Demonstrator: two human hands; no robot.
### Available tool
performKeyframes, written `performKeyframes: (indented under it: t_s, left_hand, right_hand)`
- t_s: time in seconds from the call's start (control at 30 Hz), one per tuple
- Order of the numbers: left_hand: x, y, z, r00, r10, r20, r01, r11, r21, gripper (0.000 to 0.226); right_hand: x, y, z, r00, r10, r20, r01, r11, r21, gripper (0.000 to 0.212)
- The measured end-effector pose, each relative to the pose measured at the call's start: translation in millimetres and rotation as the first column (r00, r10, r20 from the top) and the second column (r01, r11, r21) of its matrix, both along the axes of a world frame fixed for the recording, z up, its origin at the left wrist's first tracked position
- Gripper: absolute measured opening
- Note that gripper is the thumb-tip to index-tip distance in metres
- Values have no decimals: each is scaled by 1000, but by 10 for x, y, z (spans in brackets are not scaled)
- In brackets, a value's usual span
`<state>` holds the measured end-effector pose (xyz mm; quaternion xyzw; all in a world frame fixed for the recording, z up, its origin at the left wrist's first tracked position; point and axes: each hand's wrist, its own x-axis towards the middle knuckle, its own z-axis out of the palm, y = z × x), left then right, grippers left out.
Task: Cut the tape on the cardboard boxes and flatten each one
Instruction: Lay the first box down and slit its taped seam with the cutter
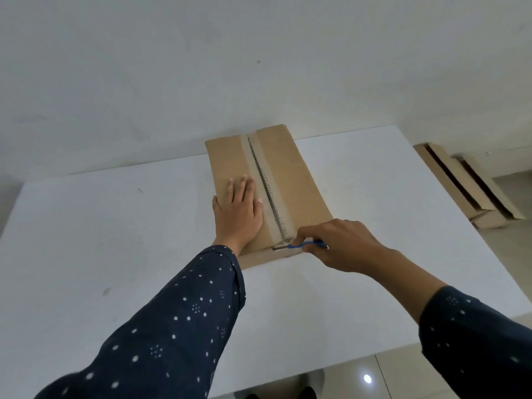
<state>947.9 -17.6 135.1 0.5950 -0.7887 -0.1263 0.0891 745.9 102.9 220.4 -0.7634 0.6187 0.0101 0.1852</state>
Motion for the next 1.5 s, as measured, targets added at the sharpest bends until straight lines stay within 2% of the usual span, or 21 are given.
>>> performKeyframes:
  t_s: [0.4, 0.7, 0.83, 1.1, 1.37, 1.5]
  left_hand:
    - [-9, 1, -8, 1000, 25, 0, -25, 1000, 4, 55]
    - [-1, -7, 1, 1000, 30, 5, -30, 999, 18, 55]
    - [-12, 1, 21, 1000, 27, -3, -26, 999, 26, 55]
    - [6, -5, 38, 999, 28, -33, -27, 999, 39, 55]
    - [-1, -1, 63, 998, 30, -51, -27, 998, 61, 55]
    - [-2, 14, 37, 1000, 15, -8, -14, 1000, 25, 56]
  right_hand:
    - [-134, 83, -113, 996, 28, 81, -21, 995, -94, 20]
    - [-41, 343, -405, 987, 1, 162, 48, 953, -298, 25]
    - [-76, 313, -386, 991, 31, 133, 18, 936, -351, 26]
    - [-112, 288, -352, 988, 80, 130, -35, 947, -318, 20]
    - [-46, 269, -391, 986, 32, 161, 26, 938, -345, 22]
    - [3, 285, -433, 988, -23, 154, 73, 941, -331, 22]
